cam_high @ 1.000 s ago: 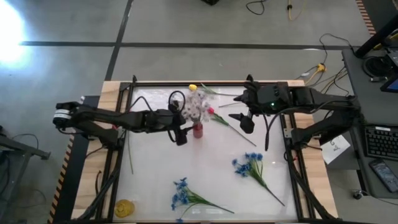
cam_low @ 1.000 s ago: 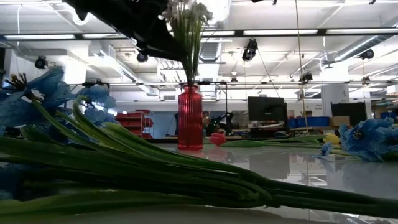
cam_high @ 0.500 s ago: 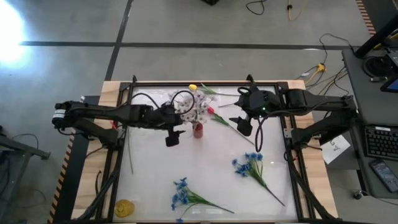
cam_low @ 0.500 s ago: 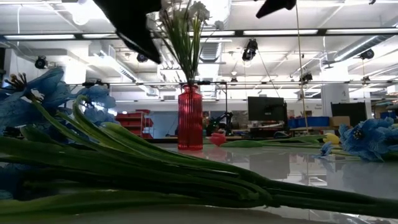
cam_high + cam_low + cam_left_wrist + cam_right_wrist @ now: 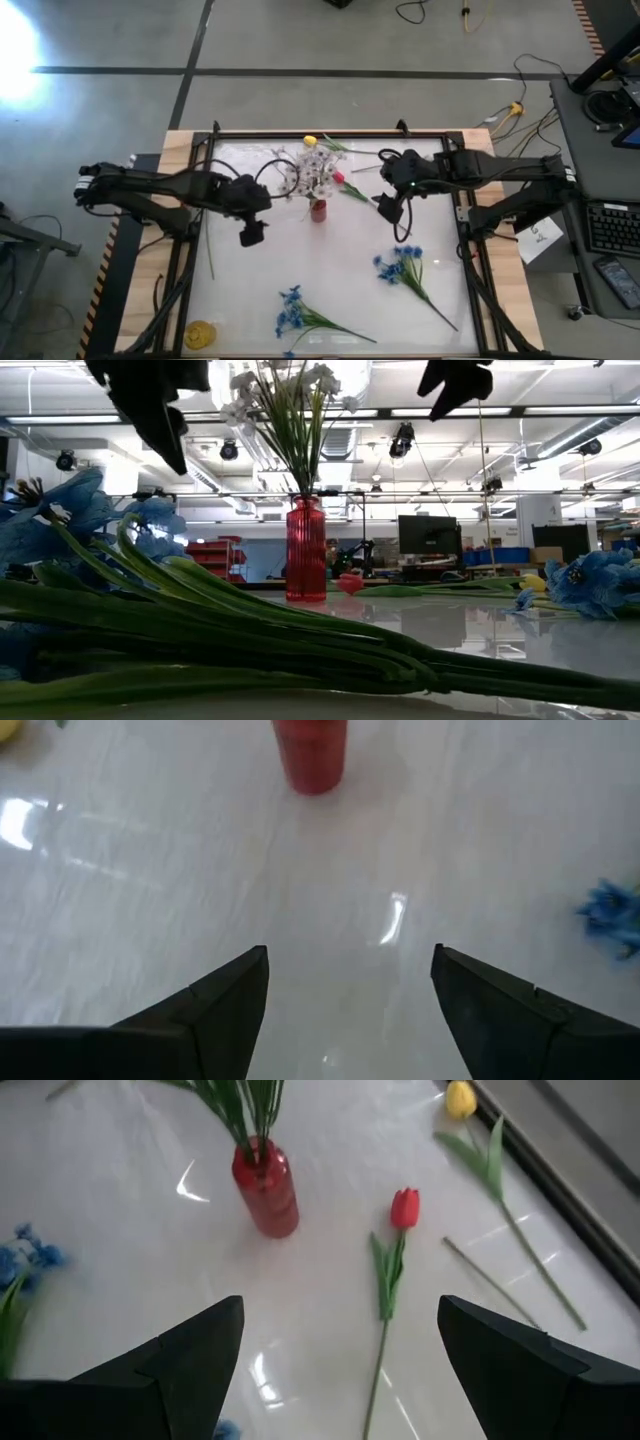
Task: Sort flowers into vase by color
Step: Put the right yellow tulip into the red flower vase
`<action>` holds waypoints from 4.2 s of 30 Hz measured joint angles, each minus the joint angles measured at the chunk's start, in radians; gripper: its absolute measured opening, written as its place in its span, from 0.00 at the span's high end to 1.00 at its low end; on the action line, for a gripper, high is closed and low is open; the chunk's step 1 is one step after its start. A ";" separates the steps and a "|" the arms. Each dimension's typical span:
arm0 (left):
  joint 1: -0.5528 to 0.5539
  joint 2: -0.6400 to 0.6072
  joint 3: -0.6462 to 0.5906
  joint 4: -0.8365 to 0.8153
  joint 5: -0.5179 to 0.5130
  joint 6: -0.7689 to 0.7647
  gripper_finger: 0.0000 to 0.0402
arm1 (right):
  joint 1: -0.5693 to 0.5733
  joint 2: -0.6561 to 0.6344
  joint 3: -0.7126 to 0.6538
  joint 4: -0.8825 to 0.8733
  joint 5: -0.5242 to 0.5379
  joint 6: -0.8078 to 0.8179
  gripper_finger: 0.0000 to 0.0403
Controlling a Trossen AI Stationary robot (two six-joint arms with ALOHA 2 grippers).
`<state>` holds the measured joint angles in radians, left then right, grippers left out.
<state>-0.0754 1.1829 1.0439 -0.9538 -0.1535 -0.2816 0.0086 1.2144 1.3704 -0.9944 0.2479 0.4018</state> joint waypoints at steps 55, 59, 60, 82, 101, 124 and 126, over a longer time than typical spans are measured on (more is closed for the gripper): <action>-0.072 -0.299 -0.230 0.648 -0.766 -0.691 0.42 | 0.022 -0.289 -0.367 -0.014 -0.266 0.176 0.19; -0.072 -0.260 -0.188 0.642 -0.789 -0.773 0.42 | 0.022 -0.309 -0.367 -0.032 -0.273 0.176 0.19; -0.072 -0.253 -0.174 0.643 -0.790 -0.789 0.42 | 0.022 -0.312 -0.367 -0.033 -0.273 0.176 0.19; -0.072 -0.013 -0.028 0.438 -0.731 -1.105 0.43 | 0.086 -0.369 -0.367 -0.018 -0.273 -0.347 0.19; -0.069 0.258 0.126 -0.400 -0.028 -1.651 0.44 | 0.085 -0.375 -0.367 -0.018 -0.246 -0.439 0.19; -0.065 0.257 0.101 -0.405 0.088 -1.694 0.44 | 0.085 -0.390 -0.367 -0.018 -0.246 -0.437 0.19; -0.065 0.257 0.100 -0.405 0.088 -1.692 0.44 | 0.085 -0.390 -0.367 -0.018 -0.246 -0.437 0.19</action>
<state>-0.1406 1.4395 1.1438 -1.3586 -0.0654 -1.9732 0.0937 0.8242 1.0031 -1.0122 0.0017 -0.0356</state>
